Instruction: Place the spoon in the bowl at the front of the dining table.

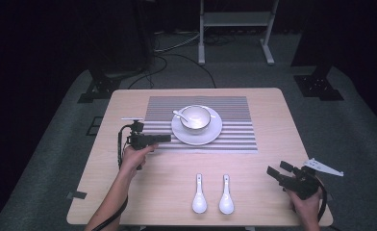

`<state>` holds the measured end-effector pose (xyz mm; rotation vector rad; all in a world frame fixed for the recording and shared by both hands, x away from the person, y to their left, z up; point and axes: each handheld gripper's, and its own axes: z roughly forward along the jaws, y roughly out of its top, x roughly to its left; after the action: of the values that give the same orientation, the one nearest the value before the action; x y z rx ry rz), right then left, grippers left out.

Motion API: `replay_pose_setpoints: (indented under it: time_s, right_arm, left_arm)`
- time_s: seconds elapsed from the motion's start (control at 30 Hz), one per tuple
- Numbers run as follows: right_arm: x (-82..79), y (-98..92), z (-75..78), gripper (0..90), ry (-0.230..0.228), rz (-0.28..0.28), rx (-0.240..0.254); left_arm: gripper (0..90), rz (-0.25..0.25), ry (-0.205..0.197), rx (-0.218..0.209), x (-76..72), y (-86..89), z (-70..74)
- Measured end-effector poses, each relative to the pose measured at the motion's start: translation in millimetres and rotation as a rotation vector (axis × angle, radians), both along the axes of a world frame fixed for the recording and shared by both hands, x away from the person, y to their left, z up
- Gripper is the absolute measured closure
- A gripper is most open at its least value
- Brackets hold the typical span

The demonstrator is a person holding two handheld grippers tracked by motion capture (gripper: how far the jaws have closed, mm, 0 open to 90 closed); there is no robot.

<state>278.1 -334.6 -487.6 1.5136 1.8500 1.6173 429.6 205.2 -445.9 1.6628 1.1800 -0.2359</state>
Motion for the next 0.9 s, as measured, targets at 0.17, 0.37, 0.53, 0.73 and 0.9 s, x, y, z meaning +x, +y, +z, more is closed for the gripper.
replay_pose_setpoints:
  time_s: [0.17, 0.37, 0.53, 0.73, 0.9]
  right_arm:
    - [-0.1, 0.3, 0.0, 18.3, 0.001, 0.000, -0.002]
    - [-0.4, 0.5, 0.0, 18.3, 0.001, -0.002, -0.003]
    - [-0.6, 0.8, 0.2, 18.3, 0.003, -0.004, -0.005]
    - [-0.4, 0.6, 0.0, 18.3, 0.003, -0.007, -0.005]
    - [-0.4, 0.6, -0.1, 18.3, 0.004, -0.011, -0.004]
  left_arm:
    - [17.9, -0.018, -0.007, 0.006, -6.9, -1.0, -1.0]
    - [17.9, -0.021, -0.003, -0.002, -15.6, 1.2, -5.3]
    - [17.9, -0.033, -0.002, -0.002, -24.5, 4.8, -10.0]
    - [17.9, -0.033, -0.004, 0.006, -34.3, 9.5, -13.8]
    - [17.9, -0.043, -0.012, 0.011, -41.3, 11.0, -16.1]
